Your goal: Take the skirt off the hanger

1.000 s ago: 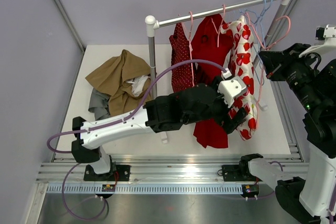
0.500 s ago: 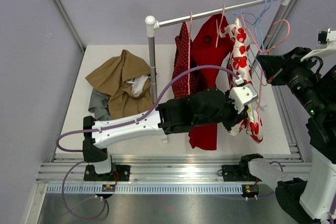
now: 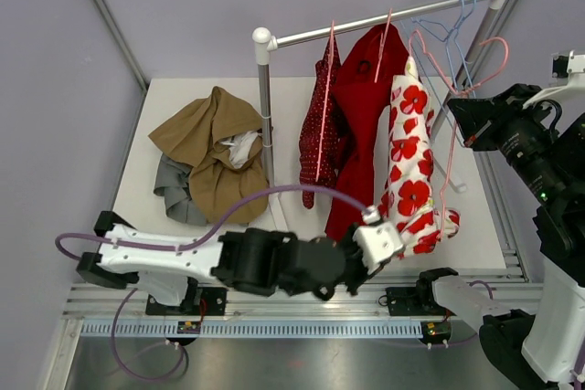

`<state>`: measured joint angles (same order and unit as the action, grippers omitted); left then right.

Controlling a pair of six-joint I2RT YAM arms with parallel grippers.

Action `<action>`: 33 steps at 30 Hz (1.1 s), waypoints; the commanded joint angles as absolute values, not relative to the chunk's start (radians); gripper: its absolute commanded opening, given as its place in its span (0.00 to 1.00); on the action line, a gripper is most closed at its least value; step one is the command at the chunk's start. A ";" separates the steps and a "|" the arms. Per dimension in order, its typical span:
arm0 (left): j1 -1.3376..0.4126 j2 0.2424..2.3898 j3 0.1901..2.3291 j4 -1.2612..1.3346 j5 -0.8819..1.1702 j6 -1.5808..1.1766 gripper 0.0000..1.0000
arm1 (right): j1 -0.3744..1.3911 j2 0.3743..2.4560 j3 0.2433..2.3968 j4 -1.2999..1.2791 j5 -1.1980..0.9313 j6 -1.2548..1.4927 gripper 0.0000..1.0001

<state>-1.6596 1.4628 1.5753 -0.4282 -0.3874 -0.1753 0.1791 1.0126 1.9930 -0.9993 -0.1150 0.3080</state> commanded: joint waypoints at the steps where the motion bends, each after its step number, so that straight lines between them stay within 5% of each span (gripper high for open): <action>1: -1.802 1.355 1.451 -0.466 -0.578 -0.372 0.00 | 0.186 1.046 2.048 -0.936 -0.066 0.276 0.00; 14: -2.077 1.532 1.370 -0.642 -0.597 -0.817 0.00 | 0.186 1.183 2.174 -0.960 -0.023 0.256 0.00; 20: -2.171 1.666 1.523 -0.865 -0.669 -0.962 0.00 | 0.187 1.238 2.210 -0.960 -0.009 0.249 0.00; 33: -2.037 1.335 1.491 -0.884 -0.992 -0.743 0.00 | 0.186 1.336 2.235 -0.968 0.195 0.158 0.00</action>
